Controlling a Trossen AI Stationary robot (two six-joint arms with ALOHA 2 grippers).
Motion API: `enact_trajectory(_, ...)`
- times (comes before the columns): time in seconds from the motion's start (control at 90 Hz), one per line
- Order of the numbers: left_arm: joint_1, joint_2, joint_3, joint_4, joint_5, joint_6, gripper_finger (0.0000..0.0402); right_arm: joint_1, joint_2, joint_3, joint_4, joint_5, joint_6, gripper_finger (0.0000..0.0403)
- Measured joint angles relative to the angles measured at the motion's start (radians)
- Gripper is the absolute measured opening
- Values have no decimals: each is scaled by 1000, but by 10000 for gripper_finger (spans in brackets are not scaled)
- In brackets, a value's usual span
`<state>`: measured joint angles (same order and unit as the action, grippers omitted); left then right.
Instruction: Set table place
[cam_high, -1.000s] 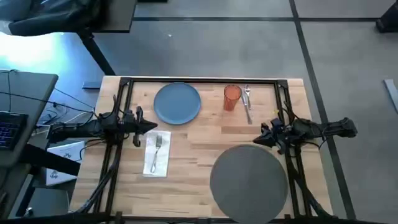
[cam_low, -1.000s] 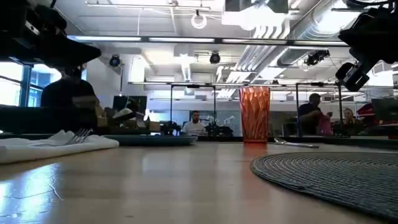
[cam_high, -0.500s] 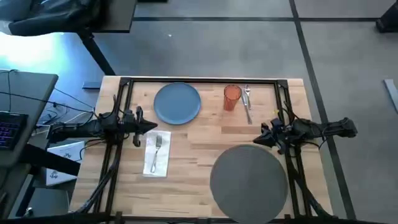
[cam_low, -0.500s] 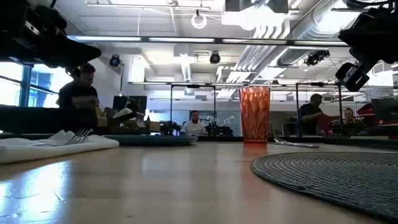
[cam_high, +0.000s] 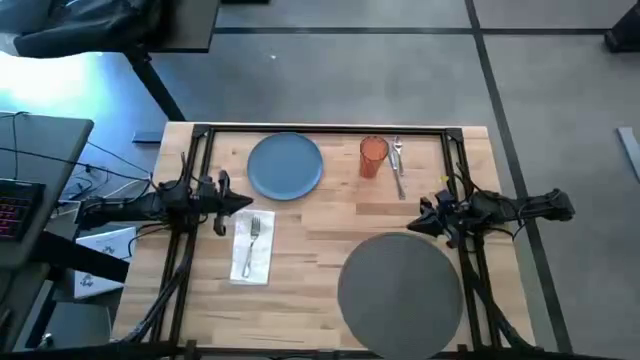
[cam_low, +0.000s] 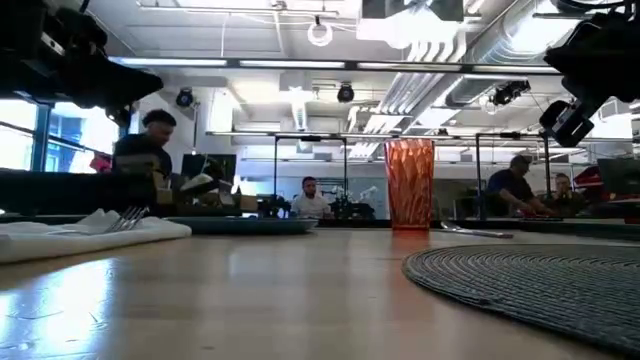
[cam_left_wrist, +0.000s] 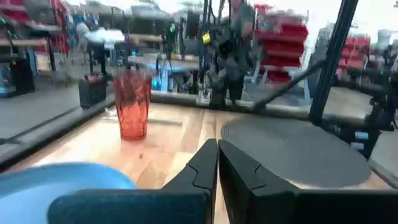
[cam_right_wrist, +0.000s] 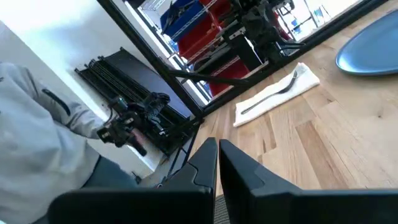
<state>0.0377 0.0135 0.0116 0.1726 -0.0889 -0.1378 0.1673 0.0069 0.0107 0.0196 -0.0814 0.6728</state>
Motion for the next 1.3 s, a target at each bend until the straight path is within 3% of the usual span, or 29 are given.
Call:
enact_trajectory(0.144,0,-2,3,312,-27,-281,0,0,0,0,0,0,0,0)
enact_trajectory(0.2,0,-1,3,392,-55,-326,0,0,0,0,0,0,0,0)
enact_trajectory(0.356,0,5,10,482,-291,-329,0,0,0,0,0,0,0,0)
enact_trajectory(0.422,-1,23,64,360,-320,-401,0,0,0,0,0,0,0,0)
enact_trajectory(0.511,-15,99,221,10,-207,-440,0,0,0,0,0,0,0,0)
enact_trajectory(0.667,-67,398,524,-568,-163,-566,0,0,0,0,0,0,0,0)
enact_trajectory(0.789,-107,642,679,-825,-109,-719,0,0,0,0,0,0,0,0)
enact_trajectory(0.933,-170,876,701,-877,85,-916,0,0,0,0,0,0,0,0)
enact_trajectory(1.089,-216,1087,668,-886,210,-1162,6,0,0,0,0,0,0,0)
enact_trajectory(1.211,-213,1225,669,-873,308,-1190,44,0,0,0,0,0,0,0)
enact_trajectory(1.3,-207,1307,668,-860,313,-1206,87,0,0,0,0,0,0,0)
